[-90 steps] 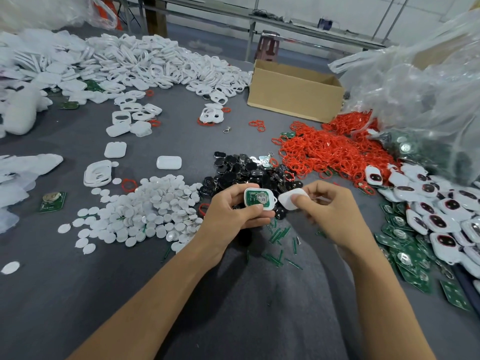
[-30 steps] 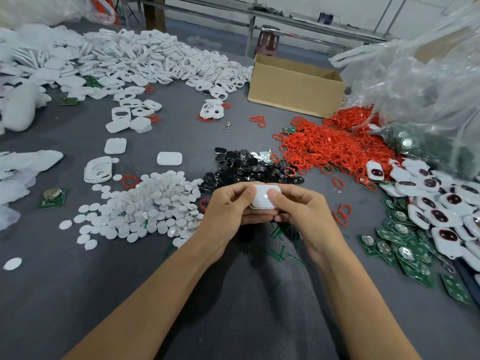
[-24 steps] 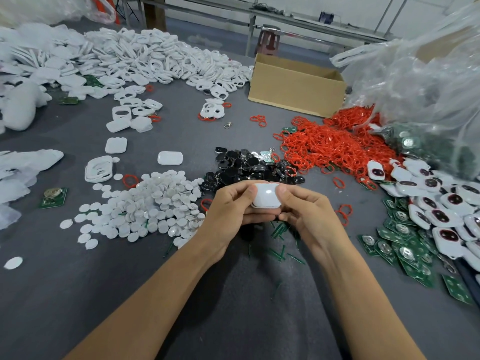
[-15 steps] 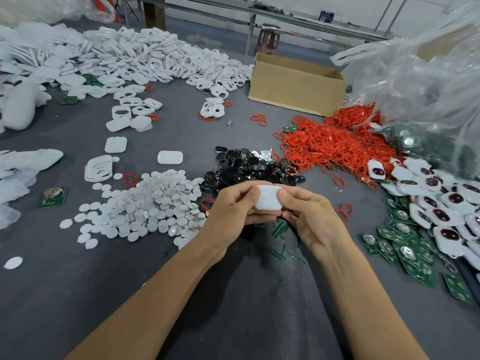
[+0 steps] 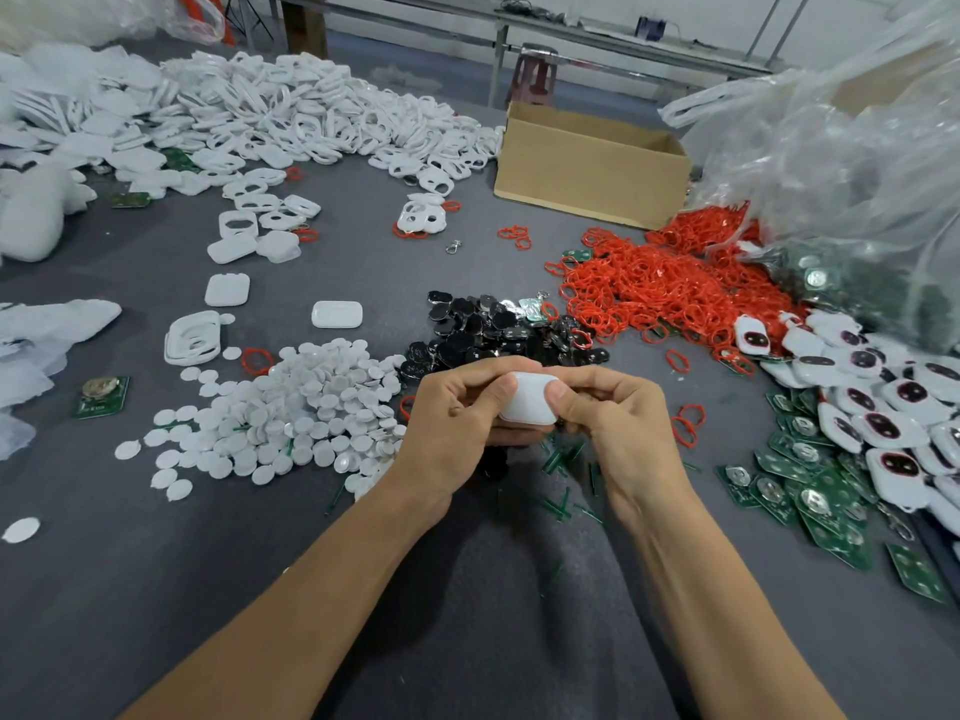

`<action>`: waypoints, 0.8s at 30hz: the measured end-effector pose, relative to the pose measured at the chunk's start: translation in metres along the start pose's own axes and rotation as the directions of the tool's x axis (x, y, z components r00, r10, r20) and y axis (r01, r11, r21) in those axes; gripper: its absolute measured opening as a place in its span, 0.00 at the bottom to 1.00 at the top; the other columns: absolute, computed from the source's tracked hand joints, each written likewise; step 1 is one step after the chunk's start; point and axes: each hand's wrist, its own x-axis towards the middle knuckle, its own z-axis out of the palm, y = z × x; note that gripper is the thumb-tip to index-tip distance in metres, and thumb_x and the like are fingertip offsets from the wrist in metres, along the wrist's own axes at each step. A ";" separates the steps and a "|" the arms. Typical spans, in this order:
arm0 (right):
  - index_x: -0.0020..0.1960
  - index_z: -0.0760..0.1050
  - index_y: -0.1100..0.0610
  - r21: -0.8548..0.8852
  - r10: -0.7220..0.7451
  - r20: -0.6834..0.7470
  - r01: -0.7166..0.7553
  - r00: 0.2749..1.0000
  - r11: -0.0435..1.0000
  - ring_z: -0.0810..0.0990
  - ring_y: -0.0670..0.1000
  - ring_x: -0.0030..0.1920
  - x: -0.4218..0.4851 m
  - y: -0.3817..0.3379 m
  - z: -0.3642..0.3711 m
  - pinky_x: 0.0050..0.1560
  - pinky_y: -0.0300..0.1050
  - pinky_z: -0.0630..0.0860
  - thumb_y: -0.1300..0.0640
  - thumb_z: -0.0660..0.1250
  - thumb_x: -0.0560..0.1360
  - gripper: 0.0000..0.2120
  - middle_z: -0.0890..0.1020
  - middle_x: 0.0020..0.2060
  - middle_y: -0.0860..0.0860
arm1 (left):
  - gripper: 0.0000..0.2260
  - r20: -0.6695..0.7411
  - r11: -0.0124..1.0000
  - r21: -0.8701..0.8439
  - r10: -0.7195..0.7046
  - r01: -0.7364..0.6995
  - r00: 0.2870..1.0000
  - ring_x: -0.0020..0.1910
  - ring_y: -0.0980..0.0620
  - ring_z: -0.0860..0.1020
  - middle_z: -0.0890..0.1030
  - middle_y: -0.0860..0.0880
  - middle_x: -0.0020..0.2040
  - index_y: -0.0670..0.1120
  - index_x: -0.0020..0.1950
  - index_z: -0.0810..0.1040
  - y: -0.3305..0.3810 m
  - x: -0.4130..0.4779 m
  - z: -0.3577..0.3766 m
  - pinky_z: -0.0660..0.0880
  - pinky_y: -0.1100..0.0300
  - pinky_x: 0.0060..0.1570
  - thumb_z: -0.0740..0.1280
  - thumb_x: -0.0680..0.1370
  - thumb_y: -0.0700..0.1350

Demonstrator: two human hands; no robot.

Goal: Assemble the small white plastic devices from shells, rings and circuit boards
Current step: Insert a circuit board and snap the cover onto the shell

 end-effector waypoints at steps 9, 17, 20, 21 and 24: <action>0.51 0.81 0.51 -0.416 -0.413 0.066 0.401 0.909 0.816 0.78 0.41 0.36 0.000 0.003 0.007 0.39 0.31 0.74 0.67 0.76 0.66 0.17 0.81 0.49 0.45 | 0.10 -0.035 0.991 -0.101 -0.091 0.088 0.995 0.45 0.45 0.85 0.84 0.41 0.52 0.43 0.58 0.81 -0.001 0.004 -0.003 0.82 0.55 0.46 0.60 0.83 0.38; 0.51 0.82 0.55 -0.519 -0.427 0.124 0.425 0.896 0.741 0.78 0.45 0.41 0.003 -0.007 -0.006 0.42 0.37 0.76 0.65 0.77 0.65 0.16 0.81 0.46 0.49 | 0.22 0.080 1.000 0.008 -0.015 0.014 0.997 0.48 0.49 0.83 0.83 0.39 0.54 0.42 0.62 0.78 0.000 0.003 -0.006 0.81 0.59 0.49 0.71 0.71 0.26; 0.50 0.81 0.55 -0.525 -0.369 0.164 0.398 0.915 0.752 0.79 0.51 0.41 0.003 -0.010 -0.007 0.42 0.44 0.76 0.66 0.78 0.64 0.16 0.82 0.44 0.52 | 0.21 0.072 0.998 0.054 -0.023 0.019 0.997 0.46 0.50 0.83 0.83 0.40 0.53 0.42 0.61 0.78 -0.001 0.004 -0.005 0.82 0.58 0.47 0.70 0.71 0.26; 0.49 0.81 0.55 -0.535 -0.360 0.183 0.399 0.915 0.744 0.79 0.51 0.41 0.003 -0.011 -0.008 0.42 0.44 0.77 0.66 0.78 0.63 0.17 0.82 0.44 0.52 | 0.22 0.067 0.996 0.089 -0.021 0.015 0.997 0.46 0.50 0.83 0.83 0.41 0.52 0.43 0.61 0.78 -0.003 0.004 -0.005 0.82 0.58 0.47 0.71 0.71 0.26; 0.48 0.80 0.55 -0.566 -0.329 0.225 0.398 0.917 0.722 0.79 0.51 0.40 0.003 -0.012 -0.010 0.42 0.43 0.77 0.66 0.79 0.62 0.17 0.81 0.42 0.52 | 0.22 0.060 0.985 0.173 -0.024 0.014 0.998 0.47 0.46 0.84 0.84 0.44 0.51 0.46 0.60 0.80 -0.006 0.004 -0.007 0.82 0.53 0.49 0.74 0.69 0.28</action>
